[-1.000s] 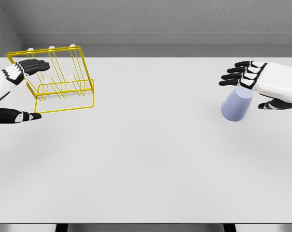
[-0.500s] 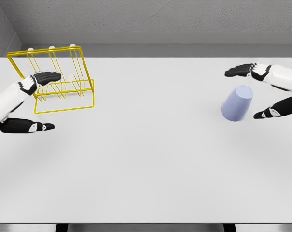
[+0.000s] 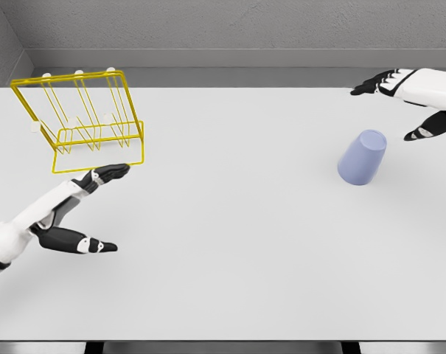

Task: Place the cup on the cup holder with both arms

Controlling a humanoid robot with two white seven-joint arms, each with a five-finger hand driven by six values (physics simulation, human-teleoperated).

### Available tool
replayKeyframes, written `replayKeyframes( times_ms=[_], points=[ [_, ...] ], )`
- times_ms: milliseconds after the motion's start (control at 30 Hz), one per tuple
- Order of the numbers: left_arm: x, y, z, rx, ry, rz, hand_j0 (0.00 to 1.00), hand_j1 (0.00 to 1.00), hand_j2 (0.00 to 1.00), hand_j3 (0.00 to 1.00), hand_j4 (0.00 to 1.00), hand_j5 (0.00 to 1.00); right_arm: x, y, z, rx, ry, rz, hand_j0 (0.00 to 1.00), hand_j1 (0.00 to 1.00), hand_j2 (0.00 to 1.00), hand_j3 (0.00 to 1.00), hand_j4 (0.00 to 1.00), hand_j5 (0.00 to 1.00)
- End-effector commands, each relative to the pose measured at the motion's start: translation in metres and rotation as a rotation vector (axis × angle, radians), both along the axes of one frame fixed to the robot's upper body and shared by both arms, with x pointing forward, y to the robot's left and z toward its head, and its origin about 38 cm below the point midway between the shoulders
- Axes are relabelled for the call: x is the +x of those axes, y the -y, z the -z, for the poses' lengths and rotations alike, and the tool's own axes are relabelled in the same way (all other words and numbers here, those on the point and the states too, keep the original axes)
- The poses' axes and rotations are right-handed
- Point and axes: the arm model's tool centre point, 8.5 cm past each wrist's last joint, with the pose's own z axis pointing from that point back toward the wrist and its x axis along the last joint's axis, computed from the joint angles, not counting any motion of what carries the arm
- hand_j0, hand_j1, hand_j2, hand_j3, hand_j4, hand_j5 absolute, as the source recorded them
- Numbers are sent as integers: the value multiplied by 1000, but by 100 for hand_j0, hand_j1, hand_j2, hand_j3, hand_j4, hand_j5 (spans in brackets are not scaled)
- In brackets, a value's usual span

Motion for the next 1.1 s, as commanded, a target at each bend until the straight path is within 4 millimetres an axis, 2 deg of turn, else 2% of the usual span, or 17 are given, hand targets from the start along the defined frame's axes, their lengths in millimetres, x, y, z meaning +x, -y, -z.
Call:
replayKeyframes(
  times_ms=[0, 33, 167, 233, 267, 433, 567, 633, 700, 1000, 1067],
  points=[
    [1, -3, 1, -81, -62, -26, 100, 100, 100, 100, 100, 100, 5, 19, 6, -37, -9, 65, 100, 100, 100, 100, 100, 100],
    [2, -3, 4, -77, -92, -42, 100, 100, 100, 100, 100, 100, 8, 24, 12, -47, -20, 85, 100, 100, 100, 100, 100, 100],
    [6, -2, 18, -55, -229, -73, 100, 100, 100, 100, 100, 100, 6, 20, 22, -65, -39, 73, 100, 100, 100, 100, 100, 100],
    [4, 3, 26, -55, -270, -72, 100, 100, 100, 100, 100, 100, 7, 1, 37, -71, -54, 32, 100, 100, 100, 100, 100, 100],
    [2, 7, 30, -60, -280, -65, 100, 100, 100, 100, 100, 100, 4, -9, 31, -80, -35, -2, 100, 100, 100, 100, 100, 100],
    [0, 9, 38, -36, -306, -64, 100, 100, 100, 100, 100, 100, -1, -24, 40, -115, -34, -47, 100, 100, 100, 100, 100, 100],
    [2, 10, 47, -30, -350, -85, 100, 100, 100, 100, 100, 100, 1, -22, 44, -137, -37, -36, 100, 100, 100, 100, 100, 100],
    [3, 11, 52, -25, -380, -97, 100, 100, 100, 100, 100, 100, 3, -28, 51, -151, -37, -42, 100, 100, 100, 100, 100, 100],
    [5, 10, 50, -27, -375, -103, 100, 100, 100, 100, 100, 100, 5, -23, 61, -170, -63, -26, 100, 100, 100, 100, 100, 100],
    [7, 5, 51, -22, -377, -118, 100, 100, 100, 100, 100, 100, 14, -24, 75, -158, -87, -3, 100, 100, 100, 100, 100, 100],
    [7, 5, 51, -24, -375, -117, 100, 100, 100, 100, 100, 100, 16, -18, 80, -174, -96, 17, 100, 100, 100, 100, 100, 100]
  ],
)
